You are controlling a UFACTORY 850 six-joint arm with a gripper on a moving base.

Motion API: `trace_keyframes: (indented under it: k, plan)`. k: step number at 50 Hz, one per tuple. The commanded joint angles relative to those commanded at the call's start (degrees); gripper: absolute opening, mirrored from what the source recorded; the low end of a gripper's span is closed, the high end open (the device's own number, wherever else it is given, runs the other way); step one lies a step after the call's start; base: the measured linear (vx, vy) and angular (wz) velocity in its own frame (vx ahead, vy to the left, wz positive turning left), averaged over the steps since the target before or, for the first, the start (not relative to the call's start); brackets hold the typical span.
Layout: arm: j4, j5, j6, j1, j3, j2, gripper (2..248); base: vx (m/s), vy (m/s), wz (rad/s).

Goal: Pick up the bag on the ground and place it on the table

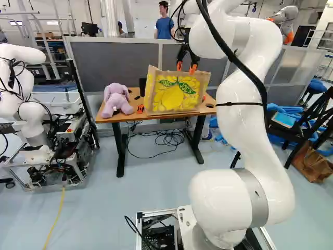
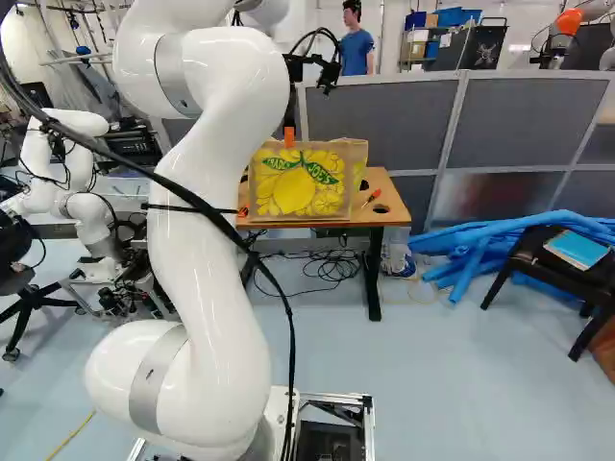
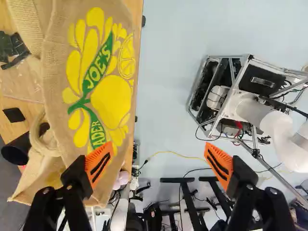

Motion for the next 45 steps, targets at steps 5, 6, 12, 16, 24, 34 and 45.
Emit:
trace_keyframes:
  k: [5, 6, 12, 16, 24, 34, 45]
  plan:
    - [0.00, 0.00, 0.00, 0.00, 0.00, 0.00, 247, -0.124, 0.003, 0.007]
    - [0.00, 0.00, 0.00, 0.00, 0.00, 0.00, 247, -0.116, 0.000, 0.011]
    - [0.00, 0.00, 0.00, 0.00, 0.00, 0.00, 247, -0.114, -0.002, 0.004]
    - [0.00, 0.00, 0.00, 0.00, 0.00, 0.00, 247, -0.111, 0.002, 0.005]
    - [0.00, 0.00, 0.00, 0.00, 0.00, 0.00, 247, -0.116, 0.001, 0.007]
    - [0.00, 0.00, 0.00, 0.00, 0.00, 0.00, 247, -0.109, -0.001, 0.004]
    - [0.00, 0.00, 0.00, 0.00, 0.00, 0.00, 247, -0.012, 0.001, 0.002]
